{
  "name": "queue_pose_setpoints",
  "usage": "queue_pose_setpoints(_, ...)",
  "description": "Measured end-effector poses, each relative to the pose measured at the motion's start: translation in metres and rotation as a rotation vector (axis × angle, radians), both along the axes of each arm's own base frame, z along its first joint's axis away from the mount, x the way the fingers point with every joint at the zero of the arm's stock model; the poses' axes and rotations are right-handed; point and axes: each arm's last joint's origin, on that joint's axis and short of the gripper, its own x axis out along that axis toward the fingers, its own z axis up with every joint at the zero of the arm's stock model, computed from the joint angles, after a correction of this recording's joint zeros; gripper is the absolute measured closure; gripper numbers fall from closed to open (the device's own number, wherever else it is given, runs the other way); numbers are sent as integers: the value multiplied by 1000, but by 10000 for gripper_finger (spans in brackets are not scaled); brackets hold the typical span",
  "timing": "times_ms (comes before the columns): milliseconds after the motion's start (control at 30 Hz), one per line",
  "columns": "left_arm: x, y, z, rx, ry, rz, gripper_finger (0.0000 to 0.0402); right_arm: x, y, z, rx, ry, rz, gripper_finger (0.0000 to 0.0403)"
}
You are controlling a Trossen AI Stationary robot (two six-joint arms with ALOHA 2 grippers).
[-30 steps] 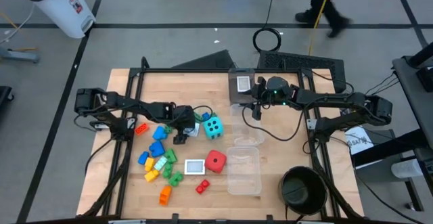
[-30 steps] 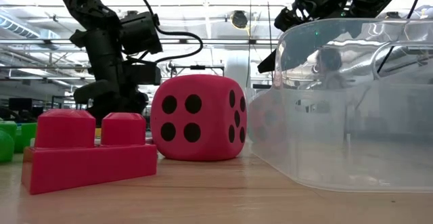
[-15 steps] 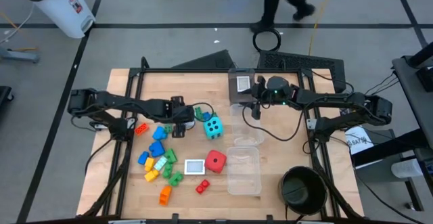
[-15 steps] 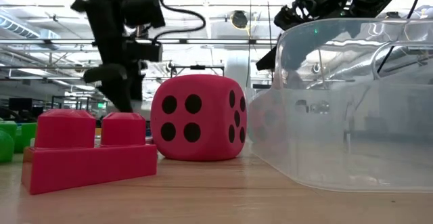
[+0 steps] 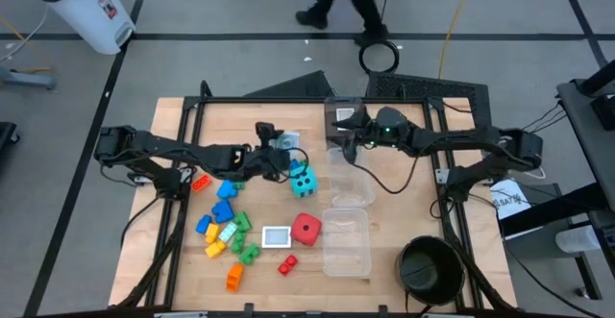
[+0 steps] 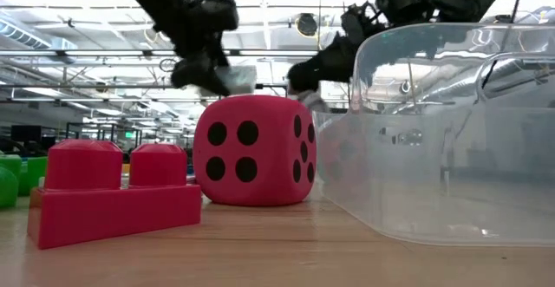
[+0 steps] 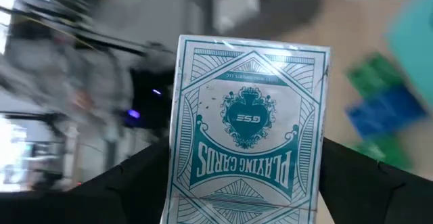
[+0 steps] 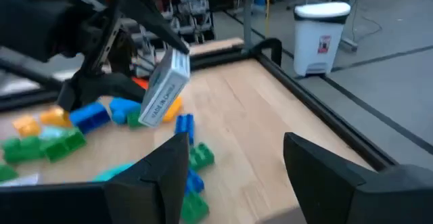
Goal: Pick & Place Toys
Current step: Put the playing cards into the top black bin
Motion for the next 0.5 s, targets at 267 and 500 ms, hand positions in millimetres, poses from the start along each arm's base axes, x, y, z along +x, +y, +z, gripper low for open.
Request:
queue_pose_setpoints(267, 7, 0, 9, 81, -35, -56, 82, 30, 2, -17, 85, -195, 77, 197)
queue_pose_setpoints(500, 7, 0, 9, 82, -33, -59, 89, 59, -4, -14, 183, -205, 107, 177)
